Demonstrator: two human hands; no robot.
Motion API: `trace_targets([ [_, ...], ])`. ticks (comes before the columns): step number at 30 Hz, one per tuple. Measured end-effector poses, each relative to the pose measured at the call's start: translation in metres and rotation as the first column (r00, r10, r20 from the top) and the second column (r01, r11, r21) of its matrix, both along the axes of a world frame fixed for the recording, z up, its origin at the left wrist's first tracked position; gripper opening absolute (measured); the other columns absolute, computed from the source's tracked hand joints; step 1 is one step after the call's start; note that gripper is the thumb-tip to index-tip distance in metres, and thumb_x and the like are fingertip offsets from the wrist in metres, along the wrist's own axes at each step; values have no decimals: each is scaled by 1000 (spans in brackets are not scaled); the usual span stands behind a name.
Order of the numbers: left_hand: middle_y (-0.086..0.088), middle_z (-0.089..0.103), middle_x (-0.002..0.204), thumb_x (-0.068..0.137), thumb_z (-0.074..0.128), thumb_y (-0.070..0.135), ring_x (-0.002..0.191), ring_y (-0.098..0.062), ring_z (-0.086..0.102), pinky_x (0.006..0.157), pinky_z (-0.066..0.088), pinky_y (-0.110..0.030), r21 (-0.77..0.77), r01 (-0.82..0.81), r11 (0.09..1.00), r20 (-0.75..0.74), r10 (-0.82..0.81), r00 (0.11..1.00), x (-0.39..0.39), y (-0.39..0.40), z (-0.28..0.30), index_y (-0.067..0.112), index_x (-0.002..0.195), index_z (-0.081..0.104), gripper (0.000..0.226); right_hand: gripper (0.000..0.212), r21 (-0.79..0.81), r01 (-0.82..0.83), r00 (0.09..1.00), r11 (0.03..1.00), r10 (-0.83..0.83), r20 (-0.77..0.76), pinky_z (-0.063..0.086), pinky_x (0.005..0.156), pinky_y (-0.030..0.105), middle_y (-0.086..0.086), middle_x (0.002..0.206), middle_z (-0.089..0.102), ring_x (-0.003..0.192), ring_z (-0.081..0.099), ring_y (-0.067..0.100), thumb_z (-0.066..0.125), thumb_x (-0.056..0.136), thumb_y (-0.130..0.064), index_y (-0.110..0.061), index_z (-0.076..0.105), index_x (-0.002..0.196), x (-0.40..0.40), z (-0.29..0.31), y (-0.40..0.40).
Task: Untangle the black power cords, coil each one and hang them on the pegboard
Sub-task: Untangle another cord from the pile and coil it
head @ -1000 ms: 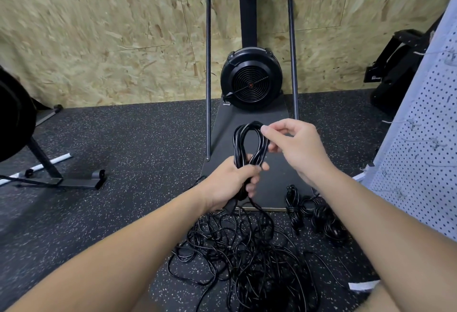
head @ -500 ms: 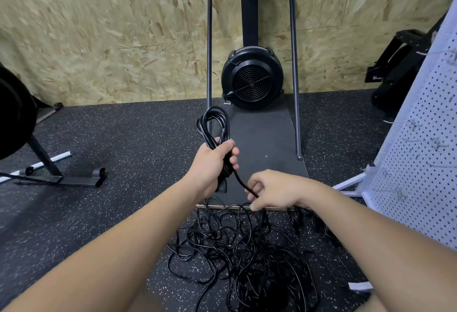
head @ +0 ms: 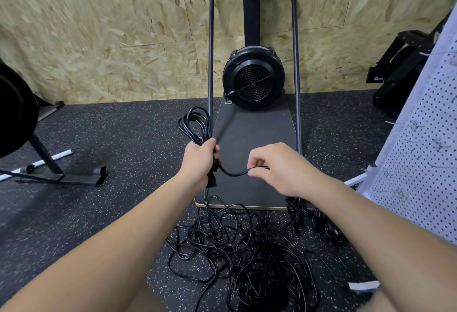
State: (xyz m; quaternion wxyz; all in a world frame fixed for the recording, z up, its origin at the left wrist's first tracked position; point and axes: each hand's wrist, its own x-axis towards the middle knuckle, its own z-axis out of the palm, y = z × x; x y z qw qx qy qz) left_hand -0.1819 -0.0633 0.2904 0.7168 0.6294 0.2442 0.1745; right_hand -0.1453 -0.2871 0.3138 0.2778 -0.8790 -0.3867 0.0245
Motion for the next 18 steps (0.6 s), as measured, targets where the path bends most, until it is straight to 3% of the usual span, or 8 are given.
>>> trace_targets([
  [5, -3, 61, 79, 107, 67, 24, 59, -12, 52, 57, 48, -26, -79, 148, 986, -16, -150, 989, -6, -4, 3, 13, 94, 63, 18, 20, 79, -69, 997, 994, 65, 47, 42, 65, 30, -16, 82, 72, 72, 59, 0, 63, 109, -38, -33, 73, 92, -7, 14, -5],
  [9, -6, 60, 83, 102, 69, 60, 64, -17, 50, 60, 44, -30, -35, 352, 935, -62, -354, 933, -16, -20, 7, 18, 92, 70, 43, 30, 162, -39, 999, 986, 39, 4, 46, 67, 35, -16, 80, 74, 71, 62, 5, 59, 109, -46, -32, 72, 86, -10, 17, 1],
  [13, -1, 55, 78, 85, 68, 86, 65, -13, 45, 61, 40, -26, -143, 538, 831, -40, -548, 836, -24, -40, 12, 19, 85, 68, 66, 47, 233, 140, 990, 962, -129, -61, 47, 63, 39, -25, 66, 68, 63, 56, 9, 67, 93, -71, -31, 70, 69, -6, 10, 7],
  [15, 1, 51, 80, 83, 80, 74, 66, -10, 43, 60, 40, -22, -193, 639, 745, 12, -649, 760, -26, -42, 12, 16, 94, 65, 62, 61, 221, 255, 966, 941, -238, -100, 47, 58, 41, -19, 56, 63, 59, 53, 14, 69, 78, -82, -23, 64, 61, 0, 7, 6],
  [18, 0, 50, 82, 90, 85, 25, 68, -10, 46, 64, 41, -23, -135, 750, 648, 35, -753, 657, -29, -35, 9, 13, 99, 64, 26, 73, 229, 299, 947, 926, -258, -190, 44, 55, 39, 0, 57, 58, 56, 49, 15, 78, 65, -86, -14, 68, 66, 2, 8, 3],
])
